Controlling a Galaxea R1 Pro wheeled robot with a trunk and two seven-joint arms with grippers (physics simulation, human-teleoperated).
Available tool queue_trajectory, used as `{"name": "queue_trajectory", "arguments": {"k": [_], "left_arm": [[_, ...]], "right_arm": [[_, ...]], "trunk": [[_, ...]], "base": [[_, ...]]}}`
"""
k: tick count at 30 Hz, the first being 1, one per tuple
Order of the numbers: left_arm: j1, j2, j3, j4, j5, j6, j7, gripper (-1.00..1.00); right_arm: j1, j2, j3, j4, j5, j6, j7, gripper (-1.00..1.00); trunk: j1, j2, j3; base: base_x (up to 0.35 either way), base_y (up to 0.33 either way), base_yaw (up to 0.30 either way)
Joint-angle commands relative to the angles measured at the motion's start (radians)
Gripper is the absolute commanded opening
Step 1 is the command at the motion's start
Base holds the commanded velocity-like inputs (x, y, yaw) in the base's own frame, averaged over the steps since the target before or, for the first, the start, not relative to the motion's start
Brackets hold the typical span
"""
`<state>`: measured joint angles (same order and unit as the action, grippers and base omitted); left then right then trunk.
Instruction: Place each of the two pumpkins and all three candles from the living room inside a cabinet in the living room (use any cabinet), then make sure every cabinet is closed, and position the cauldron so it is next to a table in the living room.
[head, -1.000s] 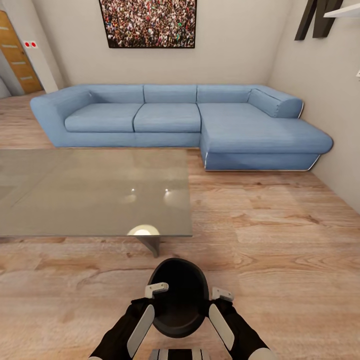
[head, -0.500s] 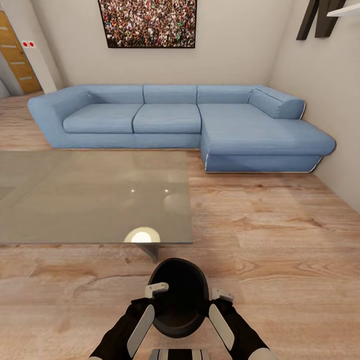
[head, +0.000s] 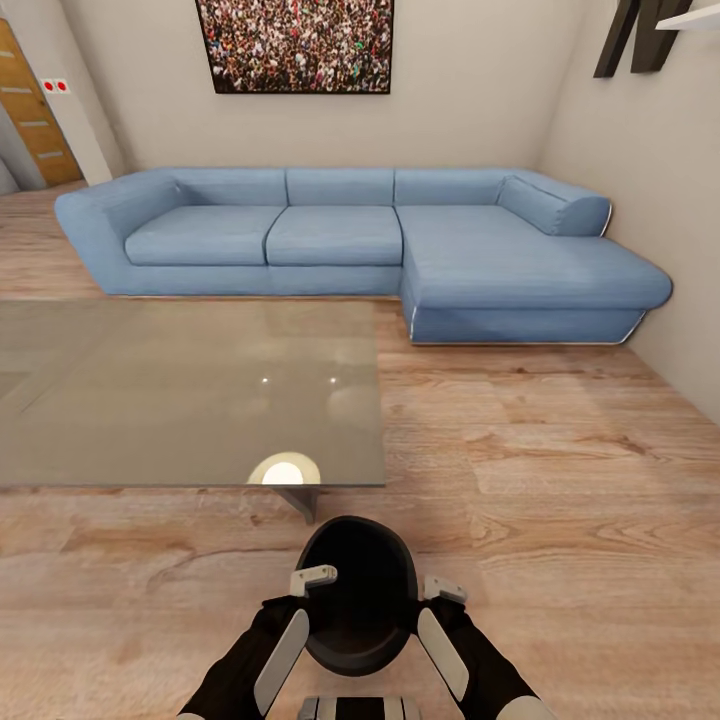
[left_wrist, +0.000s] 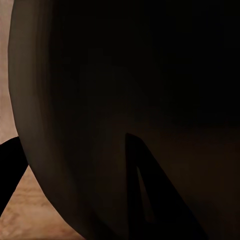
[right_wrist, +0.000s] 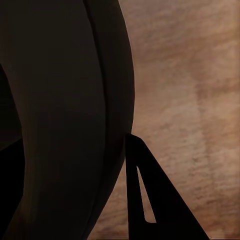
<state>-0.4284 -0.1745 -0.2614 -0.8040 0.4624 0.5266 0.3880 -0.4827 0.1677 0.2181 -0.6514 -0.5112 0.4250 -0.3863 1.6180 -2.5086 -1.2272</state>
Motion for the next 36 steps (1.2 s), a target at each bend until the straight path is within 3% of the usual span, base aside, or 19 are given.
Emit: {"name": "queue_trajectory", "arguments": {"k": [1, 9, 13, 23, 24, 36], "left_arm": [[0.0, 0.007, -0.002, -0.001, 0.021, 0.001, 0.011, -1.0], [-0.001, 0.007, -0.002, -0.001, 0.021, 0.0, 0.011, -1.0], [0.0, 0.007, -0.002, -0.001, 0.021, 0.001, 0.011, -1.0], [0.0, 0.007, -0.002, -0.001, 0.021, 0.0, 0.011, -1.0], [-0.001, 0.007, -0.002, -0.002, 0.021, 0.0, 0.011, -1.0], [-0.001, 0.008, -0.002, -0.004, 0.021, -0.002, 0.011, -1.0]], "right_arm": [[-0.001, -0.008, 0.009, -0.002, -0.035, -0.006, 0.029, -1.0], [-0.001, -0.008, 0.009, -0.002, -0.035, -0.006, 0.029, -1.0], [-0.001, -0.008, 0.009, -0.002, -0.035, -0.006, 0.029, -1.0], [-0.001, -0.008, 0.009, -0.002, -0.035, -0.006, 0.029, -1.0], [-0.001, -0.008, 0.009, -0.002, -0.035, -0.006, 0.029, 1.0], [-0.001, -0.008, 0.007, -0.002, -0.035, -0.005, 0.029, 1.0]], "trunk": [[0.0, -0.001, -0.005], [0.0, -0.001, -0.009], [0.002, -0.002, -0.024], [0.002, -0.002, -0.024], [0.002, -0.002, -0.024], [0.002, -0.002, -0.024]], "base": [[0.0, 0.0, 0.0], [0.0, 0.0, 0.0], [0.0, 0.0, 0.0], [0.0, 0.0, 0.0], [0.0, 0.0, 0.0], [0.0, 0.0, 0.0]]}}
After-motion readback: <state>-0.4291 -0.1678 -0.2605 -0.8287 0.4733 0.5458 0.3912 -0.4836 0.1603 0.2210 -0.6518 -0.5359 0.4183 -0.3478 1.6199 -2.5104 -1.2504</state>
